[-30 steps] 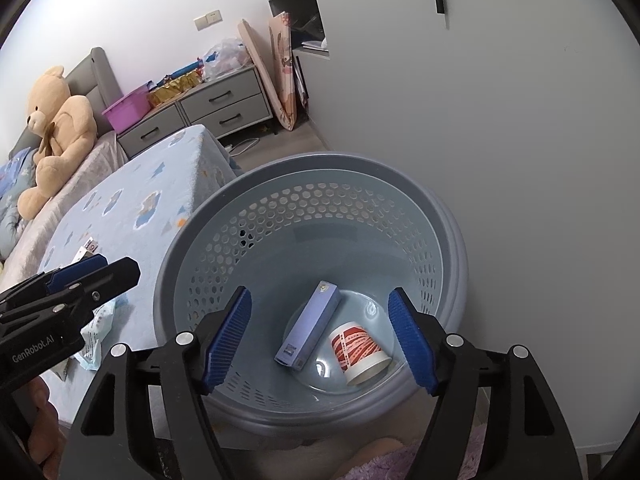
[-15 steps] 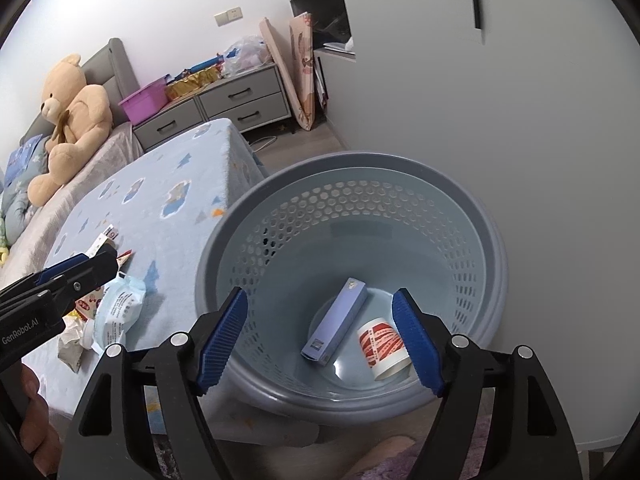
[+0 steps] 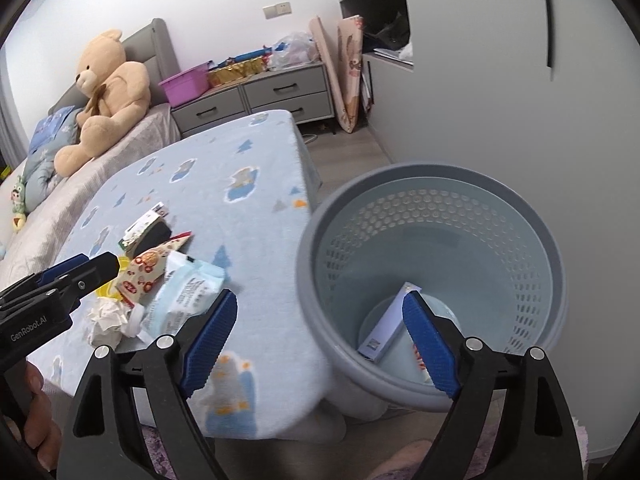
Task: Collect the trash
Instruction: 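Move both tools back over the table toward the remaining trash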
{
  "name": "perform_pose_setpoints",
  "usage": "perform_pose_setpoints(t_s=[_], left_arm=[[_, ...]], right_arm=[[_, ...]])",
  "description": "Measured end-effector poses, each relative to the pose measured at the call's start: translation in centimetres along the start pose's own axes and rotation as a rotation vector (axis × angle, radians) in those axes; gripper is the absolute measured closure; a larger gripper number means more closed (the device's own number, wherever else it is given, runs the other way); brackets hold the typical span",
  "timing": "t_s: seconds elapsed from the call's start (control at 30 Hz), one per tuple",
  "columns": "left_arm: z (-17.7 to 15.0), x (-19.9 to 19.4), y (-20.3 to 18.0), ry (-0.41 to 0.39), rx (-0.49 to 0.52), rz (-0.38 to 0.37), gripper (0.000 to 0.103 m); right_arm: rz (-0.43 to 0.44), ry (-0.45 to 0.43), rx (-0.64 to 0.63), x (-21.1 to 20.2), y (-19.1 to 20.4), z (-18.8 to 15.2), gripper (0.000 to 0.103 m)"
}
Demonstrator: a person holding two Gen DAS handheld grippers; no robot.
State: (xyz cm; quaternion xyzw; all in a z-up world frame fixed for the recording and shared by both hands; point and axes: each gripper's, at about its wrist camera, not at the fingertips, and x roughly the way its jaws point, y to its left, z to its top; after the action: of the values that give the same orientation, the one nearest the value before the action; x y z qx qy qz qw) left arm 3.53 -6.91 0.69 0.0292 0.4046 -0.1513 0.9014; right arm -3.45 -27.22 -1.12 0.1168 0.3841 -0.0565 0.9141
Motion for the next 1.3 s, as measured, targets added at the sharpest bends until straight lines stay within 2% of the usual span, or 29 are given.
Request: perform_pose_setpoints(t_s=[0.5, 1.2, 1.3], left_arm=[[-2.1, -2.1, 6.5, -0.021, -0.083, 0.057, 0.040], [-4.2, -3.4, 11.9, -0.029, -0.156, 0.111, 0.040], [-4.4, -3.5, 12.5, -0.030, -0.164, 0.120, 0.040]], right_arm=[[0.060, -0.002, -0.083, 0.4, 6.4, -0.4, 0.019], [0.074, 0.035, -0.154, 1.2, 11.5, -1.8, 0.016], [0.075, 0.043, -0.156, 1.3, 12.0, -2.0, 0.011]])
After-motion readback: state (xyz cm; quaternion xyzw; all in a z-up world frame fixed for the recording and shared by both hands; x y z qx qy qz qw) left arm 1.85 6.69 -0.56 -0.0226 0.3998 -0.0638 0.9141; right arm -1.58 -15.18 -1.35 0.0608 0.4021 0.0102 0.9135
